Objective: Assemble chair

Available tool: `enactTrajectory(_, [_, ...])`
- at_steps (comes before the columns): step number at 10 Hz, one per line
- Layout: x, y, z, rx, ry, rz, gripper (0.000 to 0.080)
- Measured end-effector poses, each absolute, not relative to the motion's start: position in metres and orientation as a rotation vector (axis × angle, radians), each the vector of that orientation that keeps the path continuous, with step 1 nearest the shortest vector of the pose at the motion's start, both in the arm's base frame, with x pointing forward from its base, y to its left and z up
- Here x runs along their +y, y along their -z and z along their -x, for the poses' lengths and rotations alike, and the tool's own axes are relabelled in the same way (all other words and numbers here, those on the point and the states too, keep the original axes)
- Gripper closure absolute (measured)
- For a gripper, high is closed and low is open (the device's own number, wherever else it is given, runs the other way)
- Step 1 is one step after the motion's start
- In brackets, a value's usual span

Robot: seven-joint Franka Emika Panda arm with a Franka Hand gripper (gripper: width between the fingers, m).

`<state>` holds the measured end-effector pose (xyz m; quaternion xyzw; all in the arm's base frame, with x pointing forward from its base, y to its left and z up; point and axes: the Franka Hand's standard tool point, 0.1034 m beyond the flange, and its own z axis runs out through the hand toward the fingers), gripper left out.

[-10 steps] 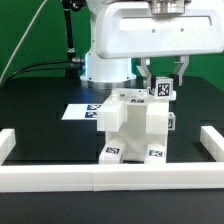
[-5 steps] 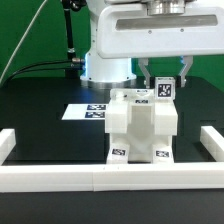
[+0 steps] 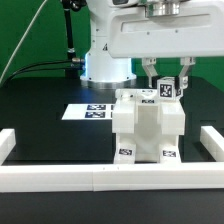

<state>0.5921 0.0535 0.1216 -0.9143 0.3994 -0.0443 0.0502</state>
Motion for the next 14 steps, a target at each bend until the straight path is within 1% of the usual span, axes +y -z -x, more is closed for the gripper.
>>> enactTrajectory(1, [0.054,-0.122,-0.592,1.196,0.136,2.793,0.0514])
enactTrajectory(3, [0.055,-0.122,-0.593,1.055,0.147,2.859,0.0248])
enactTrajectory(4, [0.058,-0.123,-0.594,0.859,0.162,2.933,0.0248])
enactTrajectory(5, [0.058,-0.123,-0.594,0.533,0.177,3.021,0.017])
enactTrajectory(6, [0.063,-0.122,-0.592,0.243,0.175,3.07,0.0156])
enactTrajectory(8, [0.068,-0.119,-0.586,-0.038,0.178,3.096,0.0151])
enactTrajectory(11, [0.065,-0.118,-0.586,-0.309,0.183,3.095,0.0151])
enactTrajectory(12, [0.064,-0.118,-0.589,-0.613,0.212,3.079,0.0151])
enactTrajectory(13, [0.065,-0.118,-0.589,-0.546,0.213,3.087,0.0151])
enactTrajectory(14, [0.064,-0.118,-0.589,-0.512,0.212,3.092,0.0282])
